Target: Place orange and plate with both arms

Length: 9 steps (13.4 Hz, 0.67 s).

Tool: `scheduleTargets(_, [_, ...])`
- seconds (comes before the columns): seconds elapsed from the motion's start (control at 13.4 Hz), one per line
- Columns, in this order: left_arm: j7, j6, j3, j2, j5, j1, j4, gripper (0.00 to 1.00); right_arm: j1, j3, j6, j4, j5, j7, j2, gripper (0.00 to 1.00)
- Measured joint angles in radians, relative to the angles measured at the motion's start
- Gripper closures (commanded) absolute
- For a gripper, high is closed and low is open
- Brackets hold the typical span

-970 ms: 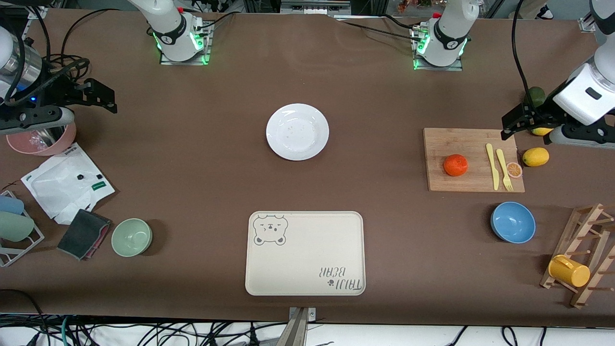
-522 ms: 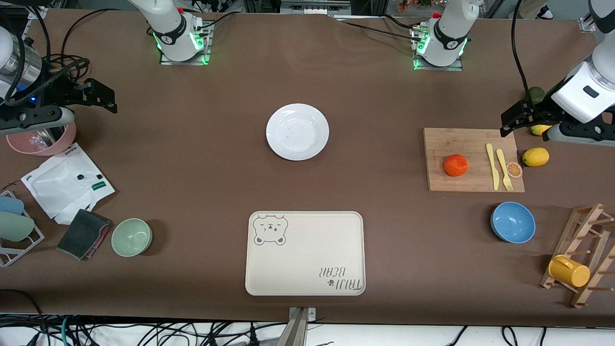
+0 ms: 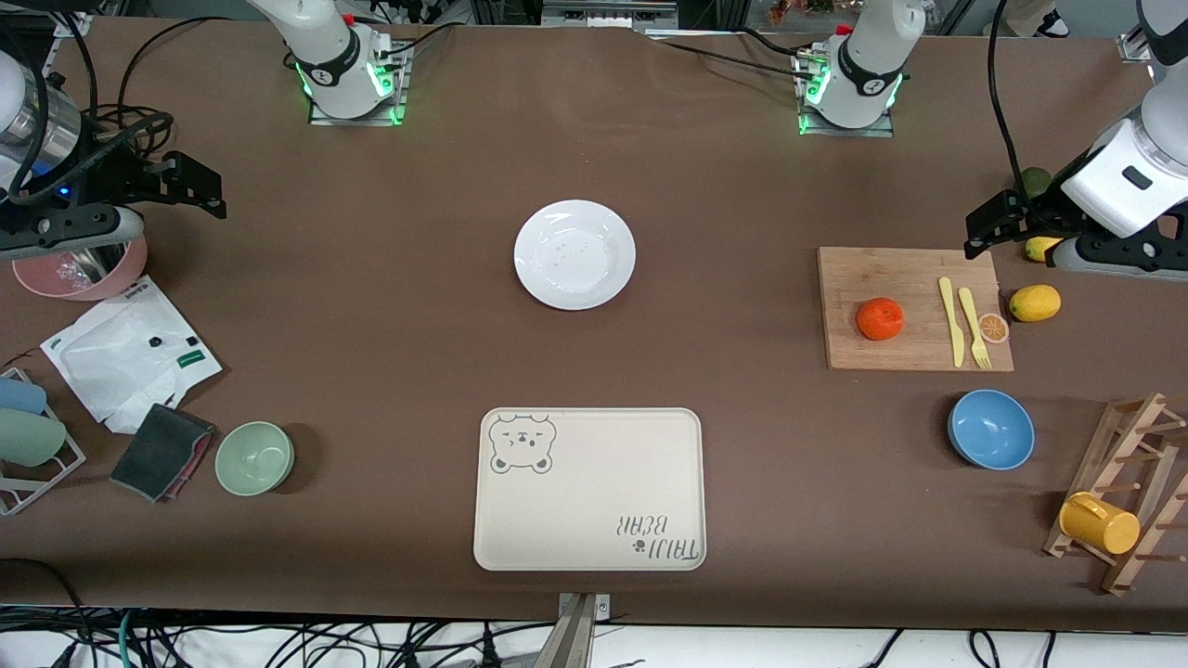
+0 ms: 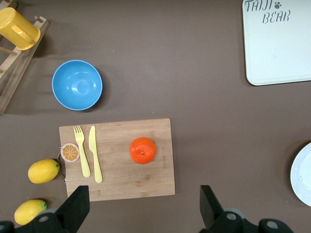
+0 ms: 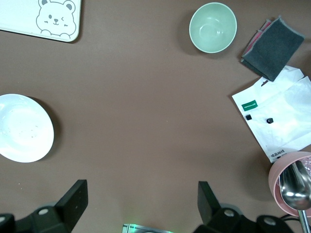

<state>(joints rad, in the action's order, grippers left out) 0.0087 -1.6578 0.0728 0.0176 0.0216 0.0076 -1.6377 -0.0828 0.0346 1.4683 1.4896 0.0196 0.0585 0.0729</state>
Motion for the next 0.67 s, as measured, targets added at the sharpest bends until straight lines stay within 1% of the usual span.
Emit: scheduleTargets(0.67, [0.000,0.007,0.000,0.000,-0.003,-0.001,0.000,0.00,0.000,0.000,0.000,0.000,0.000,0.000,0.000,0.00])
